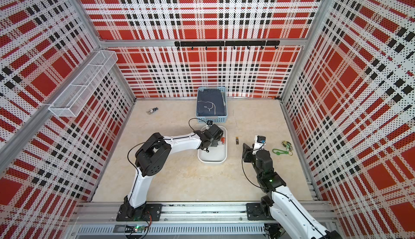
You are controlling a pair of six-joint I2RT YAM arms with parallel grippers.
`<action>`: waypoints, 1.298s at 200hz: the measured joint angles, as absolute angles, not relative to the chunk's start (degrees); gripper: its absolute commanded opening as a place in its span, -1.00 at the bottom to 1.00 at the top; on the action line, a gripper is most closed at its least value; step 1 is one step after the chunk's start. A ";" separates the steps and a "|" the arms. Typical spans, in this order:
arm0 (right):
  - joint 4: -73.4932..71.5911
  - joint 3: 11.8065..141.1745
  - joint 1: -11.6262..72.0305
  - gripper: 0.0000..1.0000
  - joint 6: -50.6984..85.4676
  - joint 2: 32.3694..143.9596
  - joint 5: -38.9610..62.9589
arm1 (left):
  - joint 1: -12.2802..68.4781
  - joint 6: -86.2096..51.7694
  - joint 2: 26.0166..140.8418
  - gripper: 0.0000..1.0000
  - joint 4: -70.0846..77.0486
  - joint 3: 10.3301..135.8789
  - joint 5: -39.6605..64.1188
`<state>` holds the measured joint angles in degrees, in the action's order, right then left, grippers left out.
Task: Take the batteries out of the storage box
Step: Pick up the battery from the storage box, then place the battery at the center of the board.
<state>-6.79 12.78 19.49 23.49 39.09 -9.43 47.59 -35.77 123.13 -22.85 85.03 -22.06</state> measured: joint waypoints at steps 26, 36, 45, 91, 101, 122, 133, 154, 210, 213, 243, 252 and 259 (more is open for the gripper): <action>-6.81 12.78 19.49 0.19 23.49 39.29 -9.50 | 47.16 -35.29 120.42 -1.00 -25.34 85.03 -21.45; -6.83 12.78 19.49 0.19 23.49 39.40 -9.47 | 46.76 -35.05 118.61 -1.00 -26.09 85.03 -21.30; -6.83 12.78 19.49 0.20 23.49 39.51 -9.47 | 46.09 -34.52 116.49 -1.00 -26.46 85.01 -21.21; -7.03 12.78 19.49 0.20 23.46 39.83 -9.45 | 37.67 -31.20 103.61 -1.00 -24.36 78.91 -21.28; -7.03 12.78 19.49 0.21 23.46 39.94 -9.45 | 35.46 -30.28 102.35 -1.00 -23.16 76.58 -21.23; -7.18 12.78 19.49 0.21 23.44 40.01 -9.39 | 31.05 -28.40 102.59 -1.00 -20.71 71.50 -20.03; -7.20 12.78 19.49 0.21 23.44 40.18 -9.37 | 29.58 -27.79 103.44 -1.00 -19.86 68.93 -19.07; -7.22 12.78 19.49 0.21 23.42 40.56 -9.23 | 28.73 -26.96 105.91 -1.00 -18.65 66.24 -17.26; -7.22 12.78 19.51 0.22 23.33 41.39 -9.02 | 29.54 -26.55 111.26 -1.00 -15.75 66.78 -14.26; -7.25 12.78 19.51 0.22 23.31 41.39 -9.02 | 29.63 -26.55 111.50 -1.00 -15.59 66.83 -14.33; -7.27 12.78 19.73 0.23 23.18 41.39 -8.84 | 29.71 -26.72 112.33 -0.99 -14.59 67.66 -14.09; -7.31 12.78 19.77 0.23 23.11 41.41 -8.78 | 29.71 -26.74 112.46 -0.91 -14.44 67.77 -14.13; -7.35 12.78 19.77 0.23 23.03 41.41 -8.71 | 29.71 -26.74 112.46 -0.83 -14.37 67.77 -14.13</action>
<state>-7.35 12.78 19.77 23.03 41.41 -8.71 29.71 -26.74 112.46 -14.37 67.77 -14.13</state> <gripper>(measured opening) 0.613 0.122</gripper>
